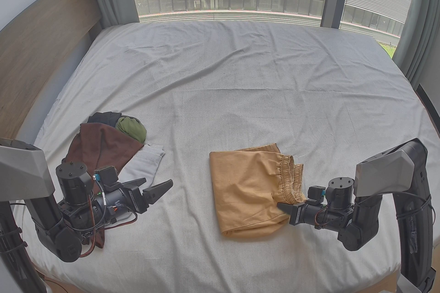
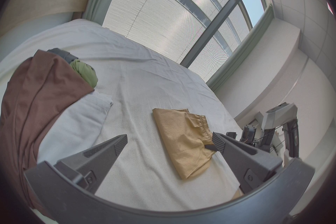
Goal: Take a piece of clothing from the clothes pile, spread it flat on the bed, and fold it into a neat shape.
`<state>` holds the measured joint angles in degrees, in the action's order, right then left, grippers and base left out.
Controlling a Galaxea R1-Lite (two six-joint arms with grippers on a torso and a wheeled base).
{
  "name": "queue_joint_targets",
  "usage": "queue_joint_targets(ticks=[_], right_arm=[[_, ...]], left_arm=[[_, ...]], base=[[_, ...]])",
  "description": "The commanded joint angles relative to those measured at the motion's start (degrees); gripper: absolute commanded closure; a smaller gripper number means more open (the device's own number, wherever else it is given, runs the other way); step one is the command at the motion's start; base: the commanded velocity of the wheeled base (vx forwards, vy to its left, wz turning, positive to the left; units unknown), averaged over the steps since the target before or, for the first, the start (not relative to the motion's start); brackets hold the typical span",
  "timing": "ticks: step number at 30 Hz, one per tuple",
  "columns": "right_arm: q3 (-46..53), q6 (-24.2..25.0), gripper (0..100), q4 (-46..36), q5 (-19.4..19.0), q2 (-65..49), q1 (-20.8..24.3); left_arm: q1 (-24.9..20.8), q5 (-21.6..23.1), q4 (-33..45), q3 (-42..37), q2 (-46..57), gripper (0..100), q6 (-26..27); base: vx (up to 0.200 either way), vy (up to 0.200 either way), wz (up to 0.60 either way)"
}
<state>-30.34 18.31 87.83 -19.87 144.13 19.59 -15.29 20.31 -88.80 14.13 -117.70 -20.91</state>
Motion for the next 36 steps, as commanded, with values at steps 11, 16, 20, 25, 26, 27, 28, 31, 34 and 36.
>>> queue_joint_targets(ticks=[11,16,20,25,26,27,28,31,34,36], right_arm=[[0.0,3.1,100,0.5,-1.8,-11.1,3.3],[-0.3,3.4,100,0.4,-3.9,-15.0,4.1],[-0.7,3.4,100,0.4,-3.9,-16.5,4.6],[-1.4,4.1,100,0.4,-3.9,-17.5,5.3],[-1.7,4.1,100,0.4,-3.9,-17.5,5.5],[-2.1,4.3,100,0.4,-4.0,-17.5,5.7],[-2.1,4.3,100,0.4,-4.0,-17.5,5.7],[-4.2,4.5,100,-0.5,-4.0,-17.5,6.1],[-6.7,4.5,100,-3.4,-4.0,-18.5,6.3],[-8.6,4.7,100,-5.7,-4.0,-19.3,6.4]], left_arm=[[2.6,0.0,-0.1,-0.8,0.4,0,5.4],[3.2,0.1,-0.1,-0.9,0.5,0,5.4],[3.9,0.3,-0.1,-0.9,0.6,0,5.4],[4.2,0.3,-0.1,-0.9,0.5,0,5.3],[4.2,0.3,-0.1,-0.9,0.5,0,5.3],[4.2,0.3,-0.1,-0.9,0.5,0,5.3],[4.2,0.3,-0.1,-0.9,0.5,0,5.3],[4.2,0.3,-0.1,-0.9,0.5,0,5.3],[4.2,0.3,-0.1,-0.9,0.5,0,5.3],[4.1,0.3,-0.1,-0.9,0.5,0,5.3]], base=[[0.0,0.0,0.0],[0.0,0.0,0.0],[0.0,0.0,0.0],[0.0,0.0,0.0],[0.0,0.0,0.0],[0.0,0.0,0.0],[0.0,0.0,0.0],[0.0,0.0,0.0],[0.0,0.0,0.0],[0.0,0.0,0.0]])
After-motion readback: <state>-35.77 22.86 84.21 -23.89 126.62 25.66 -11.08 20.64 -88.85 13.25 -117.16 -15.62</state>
